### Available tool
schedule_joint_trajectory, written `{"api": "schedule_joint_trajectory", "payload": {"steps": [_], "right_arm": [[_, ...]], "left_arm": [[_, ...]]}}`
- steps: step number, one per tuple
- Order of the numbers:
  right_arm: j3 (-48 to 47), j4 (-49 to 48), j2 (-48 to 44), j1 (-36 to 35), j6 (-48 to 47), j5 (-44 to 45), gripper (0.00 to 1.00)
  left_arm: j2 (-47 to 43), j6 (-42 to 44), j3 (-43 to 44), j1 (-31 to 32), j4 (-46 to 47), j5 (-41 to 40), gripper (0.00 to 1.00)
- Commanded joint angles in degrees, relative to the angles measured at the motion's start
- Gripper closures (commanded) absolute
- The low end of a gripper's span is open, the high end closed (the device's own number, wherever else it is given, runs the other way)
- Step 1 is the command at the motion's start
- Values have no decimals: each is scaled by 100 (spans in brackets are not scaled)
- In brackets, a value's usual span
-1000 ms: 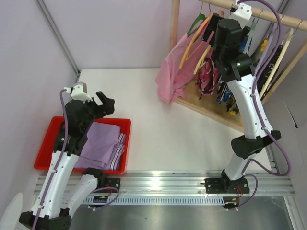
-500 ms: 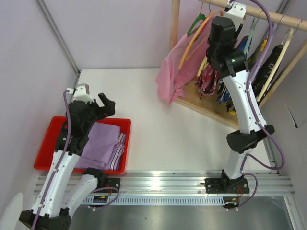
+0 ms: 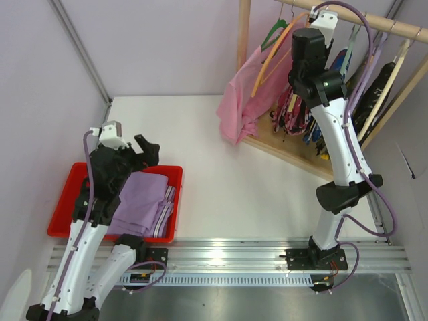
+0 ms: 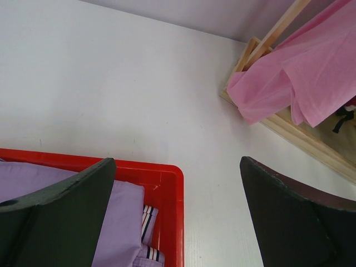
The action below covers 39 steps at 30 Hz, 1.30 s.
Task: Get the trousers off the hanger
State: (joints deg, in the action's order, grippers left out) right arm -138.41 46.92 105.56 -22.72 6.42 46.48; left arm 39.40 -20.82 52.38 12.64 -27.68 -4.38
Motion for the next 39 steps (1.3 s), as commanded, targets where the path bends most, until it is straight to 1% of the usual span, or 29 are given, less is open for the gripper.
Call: {"api": "schedule_joint_trajectory", "payload": {"steps": [1,2,3,5,11,19,24,35,39], "right_arm": [[-187,178,-149,-83,-35,45,59],[-143,169,-150,-136,-70,89,61],[-125,134,-176,-162,-122,89,65],[-55,55,-228,-206,-141,98,67],[33,-51,-343,-347,-132,142,67],[621,-270,-606,-391,-123,274,68],[1070,-683,-800,-435,-237,511,67],[1141,-728,-747,-417,-325,634,67],[1377,-851,-870,-452,-325,652,66]], "left_arm": [[-160,175,-52,28,8,25,1],[-221,183,-87,28,26,25,0],[-231,175,-105,28,17,16,1],[-274,201,-105,45,-27,16,1],[-389,271,-105,72,-106,-27,0],[-477,333,-88,159,-167,-98,1],[-512,350,-79,194,-176,-124,0],[-512,351,-88,195,-185,-124,0],[-494,359,-97,203,-176,-124,1]]}}
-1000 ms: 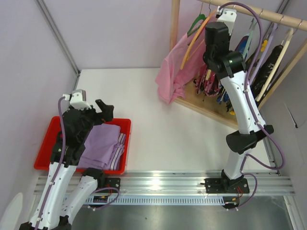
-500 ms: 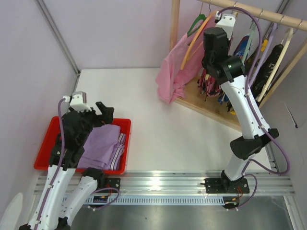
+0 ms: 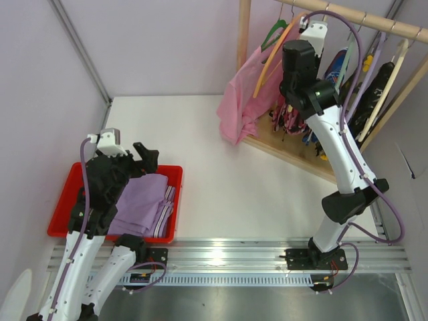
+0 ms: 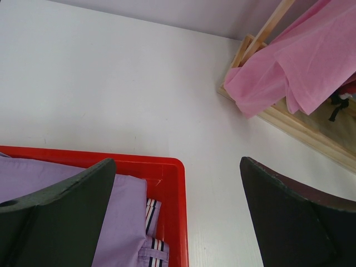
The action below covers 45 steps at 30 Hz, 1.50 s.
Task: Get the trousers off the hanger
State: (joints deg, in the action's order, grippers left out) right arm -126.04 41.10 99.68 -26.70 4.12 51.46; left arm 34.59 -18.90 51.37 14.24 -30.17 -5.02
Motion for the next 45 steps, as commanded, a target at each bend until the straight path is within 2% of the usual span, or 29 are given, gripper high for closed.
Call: {"api": "schedule_joint_trajectory", "payload": {"steps": [1,4,17,35,45], "right_arm": [[228,-322,-317,-81,-122,162,65],[702,-664,-537,-230,-306,294,60],[1907,-1534,-1179,-450,-368,531,59],[2162,-1816,-1302,-626,-482,760,66],[2487,-1904,-1442,-626,-438,830,65]], "left_arm": [[-5,167,-5,44,82,-61,1],[-5,184,-22,35,91,-70,0],[-57,167,-119,70,126,-131,0],[-154,149,-198,88,170,-166,1],[-181,141,-233,114,196,-149,1]]}}
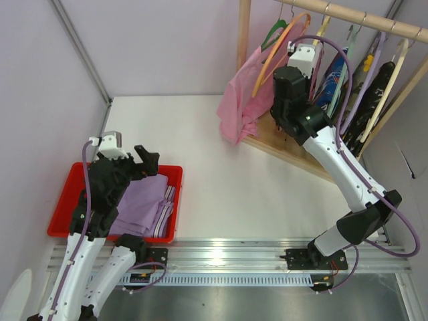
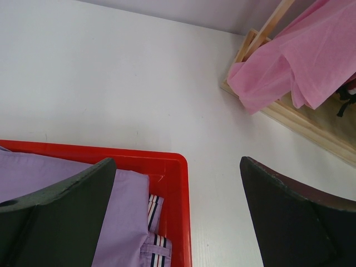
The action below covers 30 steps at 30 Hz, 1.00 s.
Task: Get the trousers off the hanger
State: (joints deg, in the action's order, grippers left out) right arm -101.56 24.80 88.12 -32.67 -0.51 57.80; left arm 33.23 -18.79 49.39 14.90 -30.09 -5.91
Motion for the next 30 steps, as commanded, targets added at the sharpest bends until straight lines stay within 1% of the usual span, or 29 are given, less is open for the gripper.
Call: {"api": "schedule_joint_trajectory", "payload": {"steps": [1,3,4,6,7,12,17,23,27,30], "right_arm": [[66,-300,-312,-29,25,196,67],[136,-370,-339,-29,16,196,71],[145,-388,-365,-29,8,196,80],[136,-432,-374,-29,-1,196,90],[119,-449,-374,-29,-27,196,100],[-13,-633,-383,-47,-299,310,100],[-434,-1011,-357,-126,-914,416,100],[-838,-1934,-356,-495,-1855,689,100],[-1224,-1874,-383,-679,-2022,557,100],[-1279,-2039,-470,-855,-2198,583,100]], "left_arm": [[-36,130,-43,49,196,-68,1],[-36,130,-61,49,205,-59,0],[-45,130,-69,49,214,-59,1],[-45,130,-78,49,214,-50,0],[-36,130,-78,49,214,-50,0],[-36,130,-78,57,214,-50,0],[-36,130,-61,57,214,-33,0],[-36,147,-52,57,222,-33,0],[-19,191,-26,57,257,90,0],[-1,235,1,57,275,213,0]]}}
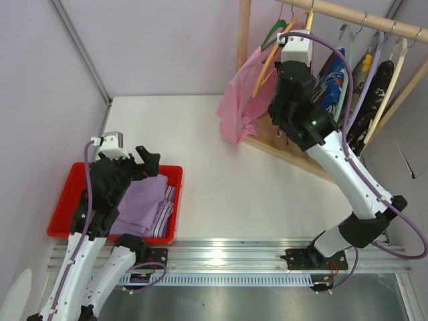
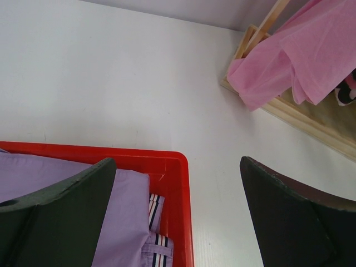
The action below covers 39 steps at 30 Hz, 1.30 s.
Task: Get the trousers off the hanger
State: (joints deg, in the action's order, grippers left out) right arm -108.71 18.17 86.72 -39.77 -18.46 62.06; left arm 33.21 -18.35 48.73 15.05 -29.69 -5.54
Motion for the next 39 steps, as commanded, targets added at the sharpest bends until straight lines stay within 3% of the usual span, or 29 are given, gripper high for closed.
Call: {"api": "schedule_joint_trajectory", "payload": {"steps": [1,7,16,26,39], "right_arm": [[-547,-1378,-374,-180,-404,131,100],[-292,-1413,-770,-488,-387,-10,100],[446,-992,-1691,-857,105,262,100],[1739,-684,-2941,-1077,896,-247,100],[2045,283,-3653,-1147,1266,-1354,100]], "left_arm": [[19,200,75,42,245,254,0],[54,270,233,42,324,510,0],[308,385,576,42,701,2020,1],[1143,95,1436,261,1158,3287,1],[2794,-151,3413,1430,1176,2840,1]]}}
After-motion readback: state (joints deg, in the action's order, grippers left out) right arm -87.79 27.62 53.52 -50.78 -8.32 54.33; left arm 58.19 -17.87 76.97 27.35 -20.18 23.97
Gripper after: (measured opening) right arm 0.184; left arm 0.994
